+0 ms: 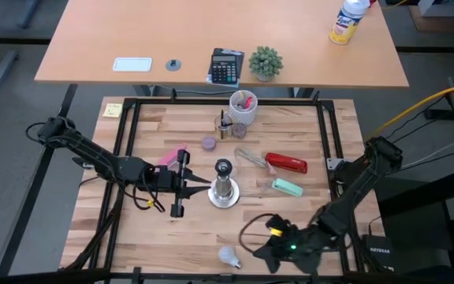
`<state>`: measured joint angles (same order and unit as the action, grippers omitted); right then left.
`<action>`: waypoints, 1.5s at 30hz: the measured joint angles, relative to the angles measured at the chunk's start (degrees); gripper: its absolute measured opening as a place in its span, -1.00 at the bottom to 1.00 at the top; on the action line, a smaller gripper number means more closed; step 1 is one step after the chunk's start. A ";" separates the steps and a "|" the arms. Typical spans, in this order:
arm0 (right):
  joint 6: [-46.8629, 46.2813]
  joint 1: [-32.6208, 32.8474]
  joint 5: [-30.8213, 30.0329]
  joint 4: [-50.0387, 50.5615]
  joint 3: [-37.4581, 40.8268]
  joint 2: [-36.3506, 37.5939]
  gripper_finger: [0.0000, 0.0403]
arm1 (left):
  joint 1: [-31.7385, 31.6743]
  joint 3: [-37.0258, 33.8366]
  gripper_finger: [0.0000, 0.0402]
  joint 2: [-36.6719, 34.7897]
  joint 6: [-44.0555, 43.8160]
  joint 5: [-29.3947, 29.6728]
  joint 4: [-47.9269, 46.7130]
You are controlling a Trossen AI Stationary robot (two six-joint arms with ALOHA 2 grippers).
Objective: Screw lightbulb
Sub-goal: Insert the lightbulb into the lamp socket
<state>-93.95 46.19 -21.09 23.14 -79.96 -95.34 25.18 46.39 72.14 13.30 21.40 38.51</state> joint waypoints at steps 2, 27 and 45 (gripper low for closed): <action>-0.57 -1.60 5.76 0.21 0.00 -1.68 -0.95 | 0.06 0.00 -0.78 0.02 0.09 -0.01 -1.61; -0.57 -7.27 22.32 -6.18 0.00 -13.06 -0.24 | 0.36 0.00 -0.78 0.00 0.61 0.03 -5.46; -3.51 -9.09 20.14 1.06 0.00 -13.09 0.07 | -0.05 0.00 -0.78 0.00 1.60 0.10 -8.01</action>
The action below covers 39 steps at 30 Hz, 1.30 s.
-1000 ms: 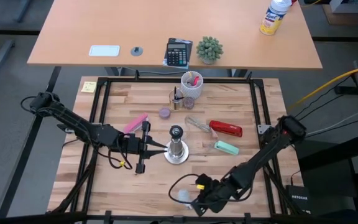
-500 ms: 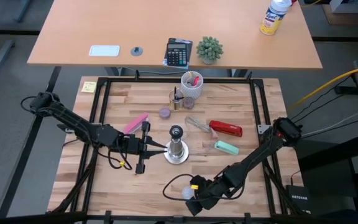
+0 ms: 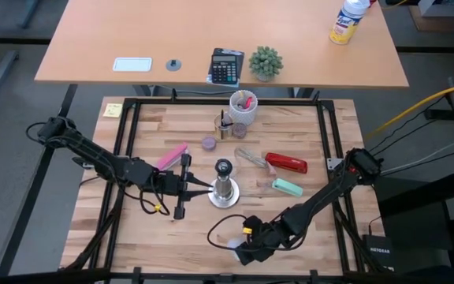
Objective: Screw lightbulb
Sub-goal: Insert the lightbulb into the lamp socket
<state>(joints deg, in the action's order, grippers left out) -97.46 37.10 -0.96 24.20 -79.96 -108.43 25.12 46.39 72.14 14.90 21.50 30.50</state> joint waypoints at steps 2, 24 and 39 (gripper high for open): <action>-0.63 0.00 -0.10 -0.66 0.00 -0.24 0.07 | 0.00 0.00 -0.78 0.02 -0.53 0.00 -0.13; 9.74 0.04 2.06 -9.73 -0.02 -7.71 0.07 | -0.24 0.00 -0.78 0.02 0.42 -0.02 -0.06; 17.11 0.00 0.76 -9.00 0.00 -8.19 0.07 | -1.23 0.00 -0.78 0.02 -0.87 0.09 0.07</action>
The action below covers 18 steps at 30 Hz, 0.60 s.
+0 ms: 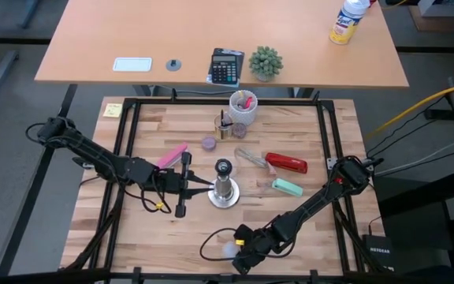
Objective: Screw lightbulb
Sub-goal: Insert the lightbulb into the lamp socket
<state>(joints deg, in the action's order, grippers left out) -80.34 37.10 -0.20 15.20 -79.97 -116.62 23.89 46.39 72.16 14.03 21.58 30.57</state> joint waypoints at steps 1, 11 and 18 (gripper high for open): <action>0.71 0.00 -0.25 0.00 0.00 0.00 0.07 | -0.12 0.00 -0.78 0.00 0.01 0.00 0.04; 2.36 0.00 -2.04 0.47 0.00 0.00 0.07 | -2.29 0.00 -0.78 -0.01 -0.12 0.06 0.06; -0.69 -0.02 -2.83 0.47 0.00 0.00 0.07 | -2.25 0.00 -0.78 0.00 0.36 0.07 0.04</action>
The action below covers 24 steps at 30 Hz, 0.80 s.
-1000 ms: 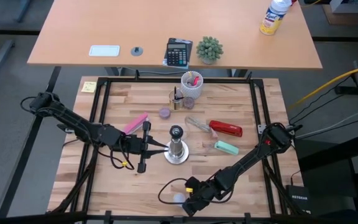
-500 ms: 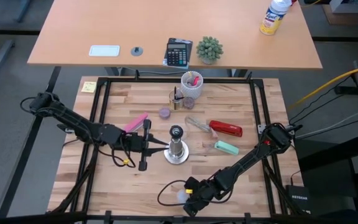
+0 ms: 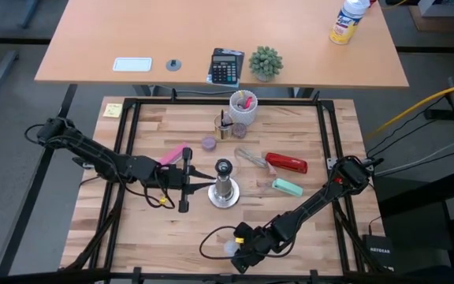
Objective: Screw lightbulb
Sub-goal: Insert the lightbulb into the lamp socket
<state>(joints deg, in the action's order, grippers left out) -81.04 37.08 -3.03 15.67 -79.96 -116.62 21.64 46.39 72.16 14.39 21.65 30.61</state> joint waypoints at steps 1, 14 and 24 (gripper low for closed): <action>-0.63 0.00 0.00 -0.04 0.00 0.00 0.07 | -0.02 0.00 -0.78 0.00 0.52 0.02 0.00; -2.81 0.02 0.00 -0.75 0.00 0.00 0.07 | 0.00 0.00 -0.78 0.00 -0.58 0.02 -0.11; -2.04 0.07 1.26 -4.25 0.00 -2.71 -0.22 | 0.00 0.00 -0.78 0.00 -1.29 0.00 -0.13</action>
<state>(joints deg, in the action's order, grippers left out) -83.08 37.15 -1.77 11.41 -79.96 -119.33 21.65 46.39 72.16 13.10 21.65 30.48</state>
